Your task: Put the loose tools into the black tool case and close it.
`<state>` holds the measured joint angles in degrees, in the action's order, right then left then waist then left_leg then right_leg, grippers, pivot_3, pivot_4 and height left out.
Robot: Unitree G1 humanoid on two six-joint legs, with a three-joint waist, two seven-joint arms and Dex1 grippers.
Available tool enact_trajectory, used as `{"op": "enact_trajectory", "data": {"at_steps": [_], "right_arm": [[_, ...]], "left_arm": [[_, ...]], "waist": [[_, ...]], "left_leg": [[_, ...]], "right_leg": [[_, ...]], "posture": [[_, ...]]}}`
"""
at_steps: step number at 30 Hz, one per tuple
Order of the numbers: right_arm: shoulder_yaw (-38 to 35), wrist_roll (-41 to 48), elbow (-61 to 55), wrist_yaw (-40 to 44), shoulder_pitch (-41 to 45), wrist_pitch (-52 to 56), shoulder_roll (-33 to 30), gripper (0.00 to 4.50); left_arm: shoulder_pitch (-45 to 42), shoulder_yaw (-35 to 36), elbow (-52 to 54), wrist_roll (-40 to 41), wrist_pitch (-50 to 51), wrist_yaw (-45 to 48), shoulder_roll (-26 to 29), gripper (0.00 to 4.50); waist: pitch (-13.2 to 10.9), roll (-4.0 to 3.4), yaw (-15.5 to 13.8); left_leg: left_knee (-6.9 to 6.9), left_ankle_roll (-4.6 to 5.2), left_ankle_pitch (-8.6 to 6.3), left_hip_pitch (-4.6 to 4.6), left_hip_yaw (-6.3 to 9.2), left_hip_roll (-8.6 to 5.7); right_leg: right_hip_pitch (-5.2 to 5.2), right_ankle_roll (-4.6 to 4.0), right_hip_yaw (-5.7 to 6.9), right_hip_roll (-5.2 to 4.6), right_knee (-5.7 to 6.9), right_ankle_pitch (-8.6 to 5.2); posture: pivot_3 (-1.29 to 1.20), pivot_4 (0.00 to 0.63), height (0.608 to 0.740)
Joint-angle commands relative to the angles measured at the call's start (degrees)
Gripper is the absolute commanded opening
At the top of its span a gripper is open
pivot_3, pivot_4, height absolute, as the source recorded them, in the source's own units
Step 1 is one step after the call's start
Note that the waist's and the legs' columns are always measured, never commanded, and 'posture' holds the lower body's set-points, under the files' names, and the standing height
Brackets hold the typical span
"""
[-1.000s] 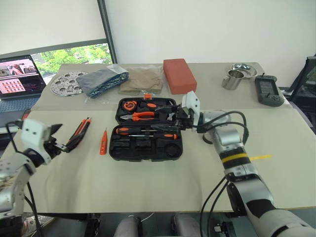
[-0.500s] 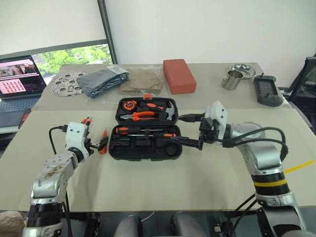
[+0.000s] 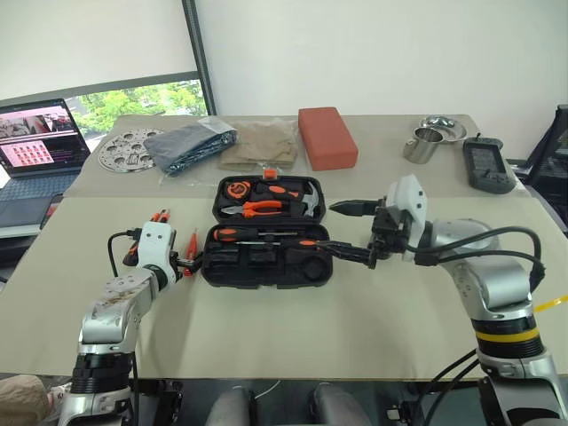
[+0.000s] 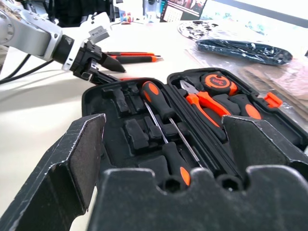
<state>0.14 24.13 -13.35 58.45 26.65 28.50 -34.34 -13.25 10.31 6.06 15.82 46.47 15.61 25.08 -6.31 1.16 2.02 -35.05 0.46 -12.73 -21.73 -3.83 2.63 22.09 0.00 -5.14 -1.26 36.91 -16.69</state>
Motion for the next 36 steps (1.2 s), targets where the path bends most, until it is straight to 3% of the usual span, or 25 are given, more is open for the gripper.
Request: {"op": "enact_trajectory", "data": {"at_steps": [1, 8, 14, 18, 25, 30, 36], "right_arm": [[-1.79, 2.57, -2.53, -0.37, 0.74, 0.33, -0.66, 4.5], [-1.88, 3.98, -2.76, -0.7, 1.05, 0.93, -0.87, 4.5], [-1.33, 4.4, -2.25, -0.55, 2.54, 1.19, -0.01, 4.5], [-1.9, 7.22, -4.42, -0.68, 2.14, 3.44, 0.09, 4.5], [-3.38, 11.41, -4.98, 0.99, 1.11, 6.66, -2.77, 4.5], [-4.11, 10.07, -3.27, 1.82, -0.68, 4.77, -5.6, 4.5], [-6.19, 9.16, -4.2, 1.01, -4.76, 3.27, -8.23, 4.5]], "left_arm": [[0.46, -0.58, -0.21, -0.27, 1.15, -0.3, -0.65, 3.0], [0.4, -0.16, -0.63, -0.28, 0.37, -0.28, -0.58, 0.47], [-0.61, -0.86, -2.92, -1.76, -2.5, 0.01, 0.31, 0.48], [-0.41, 2.58, -2.36, -1.24, -6.56, -0.05, 1.01, 0.48], [-5.85, 1.76, -1.85, 1.06, -22.22, 11.01, 3.32, 0.48], [-15.29, -9.53, -9.37, -1.17, -36.69, 37.66, 12.12, 0.48], [-22.68, -18.77, -18.8, -2.8, -42.72, 55.98, 14.91, 0.48]], "waist": [[0.0, 0.0, 0.0], [0.0, 0.0, -0.37], [0.0, 0.0, -0.82], [0.0, 0.01, -0.94], [-0.03, 0.06, -1.44], [-0.02, 0.03, -1.49], [0.0, -0.04, -0.99]], "left_leg": [[0.0, 0.0, 0.0, 0.0, 0.0, 0.0], [0.0, 0.0, 0.0, -0.01, 0.0, -0.04], [0.0, 0.0, 0.0, 0.0, -0.01, -0.03], [-0.01, 0.0, 0.0, 0.02, -0.01, -0.02], [0.0, -0.01, 0.01, -0.21, 0.01, 0.01], [0.0, -0.01, 0.01, -0.3, -0.04, -0.06], [0.06, 0.0, 0.01, -0.31, -0.12, -0.05]], "right_leg": [[0.0, 0.0, 0.0, 0.01, 0.0, 0.0], [0.0, 0.05, -0.02, -0.03, -0.01, -0.03], [0.0, 0.05, -0.04, -0.01, 0.0, -0.03], [0.0, 0.05, -0.03, 0.01, 0.04, -0.02], [0.08, 0.03, 0.09, -0.03, -0.13, -0.02], [0.06, 0.05, 0.22, -0.09, -0.26, -0.01], [0.09, 0.07, 0.16, 0.12, -0.33, -0.04]], "posture": [[0.0, 0.15, 0.74], [0.0, 0.15, 0.74], [0.0, 0.15, 0.74], [0.0, 0.15, 0.74], [0.0, 0.15, 0.74], [0.0, 0.15, 0.74], [0.0, 0.15, 0.74]]}}
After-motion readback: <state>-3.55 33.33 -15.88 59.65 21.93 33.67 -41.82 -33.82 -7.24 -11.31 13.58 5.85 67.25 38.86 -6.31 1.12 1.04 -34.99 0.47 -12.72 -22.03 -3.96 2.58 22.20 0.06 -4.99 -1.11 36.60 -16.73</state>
